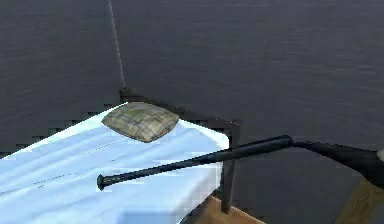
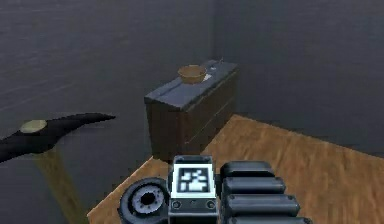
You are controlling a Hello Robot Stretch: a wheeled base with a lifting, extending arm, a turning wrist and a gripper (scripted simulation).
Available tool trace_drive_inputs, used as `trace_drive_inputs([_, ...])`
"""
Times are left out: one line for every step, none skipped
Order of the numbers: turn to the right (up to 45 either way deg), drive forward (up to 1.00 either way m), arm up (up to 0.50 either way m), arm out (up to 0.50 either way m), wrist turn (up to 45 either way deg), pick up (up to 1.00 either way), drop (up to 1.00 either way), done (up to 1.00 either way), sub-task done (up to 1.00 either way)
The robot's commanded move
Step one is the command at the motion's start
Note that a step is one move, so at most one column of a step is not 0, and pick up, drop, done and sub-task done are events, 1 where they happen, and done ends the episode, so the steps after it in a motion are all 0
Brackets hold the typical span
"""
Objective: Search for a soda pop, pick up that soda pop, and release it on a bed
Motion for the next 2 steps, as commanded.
trace_drive_inputs([-39.0, 0.0, 0.0, 0.0, 0.0, 0.0, 0.0, 0.0, 0.0])
trace_drive_inputs([45.0, 0.0, 0.0, 0.0, 0.0, 0.0, 0.0, 0.0, 0.0])
